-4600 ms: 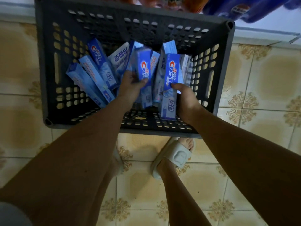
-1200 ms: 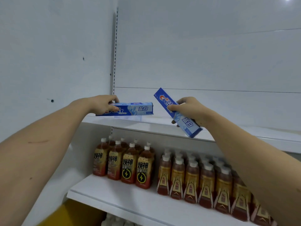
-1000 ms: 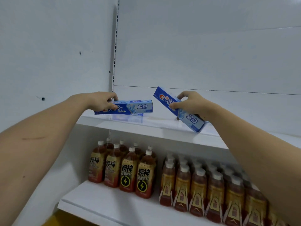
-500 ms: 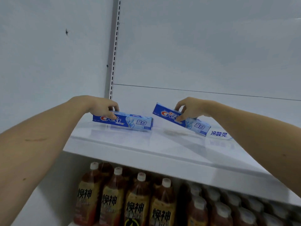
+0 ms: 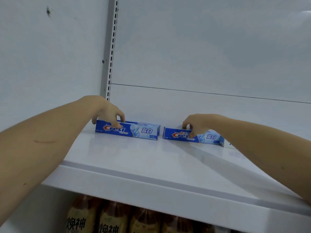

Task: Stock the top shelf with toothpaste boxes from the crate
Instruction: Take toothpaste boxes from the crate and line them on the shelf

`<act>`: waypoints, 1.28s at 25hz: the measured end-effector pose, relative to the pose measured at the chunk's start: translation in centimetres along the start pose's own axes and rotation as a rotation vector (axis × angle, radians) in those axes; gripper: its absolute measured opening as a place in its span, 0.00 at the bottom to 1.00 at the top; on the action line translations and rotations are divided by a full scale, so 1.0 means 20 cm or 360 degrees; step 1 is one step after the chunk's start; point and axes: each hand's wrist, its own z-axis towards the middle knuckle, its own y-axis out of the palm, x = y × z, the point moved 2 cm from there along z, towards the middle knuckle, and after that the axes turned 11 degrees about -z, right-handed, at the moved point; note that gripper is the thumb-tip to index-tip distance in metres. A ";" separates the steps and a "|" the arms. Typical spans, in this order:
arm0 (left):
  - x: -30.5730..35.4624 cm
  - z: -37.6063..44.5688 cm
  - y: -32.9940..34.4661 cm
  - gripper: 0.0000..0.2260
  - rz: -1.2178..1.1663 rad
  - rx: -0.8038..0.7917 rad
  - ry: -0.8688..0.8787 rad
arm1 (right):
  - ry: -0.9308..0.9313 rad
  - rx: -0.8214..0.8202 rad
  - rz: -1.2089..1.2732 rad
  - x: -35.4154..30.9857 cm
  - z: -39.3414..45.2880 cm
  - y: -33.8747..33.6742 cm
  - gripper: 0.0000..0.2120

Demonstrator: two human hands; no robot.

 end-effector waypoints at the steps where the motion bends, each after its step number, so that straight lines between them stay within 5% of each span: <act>1: 0.00 0.00 0.00 0.19 0.0005 -0.0003 -0.0008 | 0.0007 0.0016 -0.0040 -0.01 0.00 0.01 0.22; 6: 0.03 -0.06 -0.01 0.27 0.0070 0.0099 0.0034 | 0.0092 0.0125 0.0048 0.02 -0.09 -0.06 0.27; 15: 0.25 -0.53 -0.01 0.26 -0.0105 0.0306 0.0203 | 0.0203 0.0283 0.0302 0.08 -0.53 -0.14 0.24; 22: 0.51 -1.11 0.20 0.26 -0.0322 0.0493 0.0275 | 0.0142 0.0581 0.0980 0.14 -1.10 -0.11 0.22; 26: 0.65 -1.41 0.35 0.30 -0.0649 0.0626 0.0264 | 0.0081 0.0672 0.1474 0.13 -1.45 -0.04 0.24; 32: 0.82 -1.69 0.61 0.25 -0.1636 0.0775 0.0449 | -0.0036 0.0894 0.2119 0.01 -1.86 0.05 0.21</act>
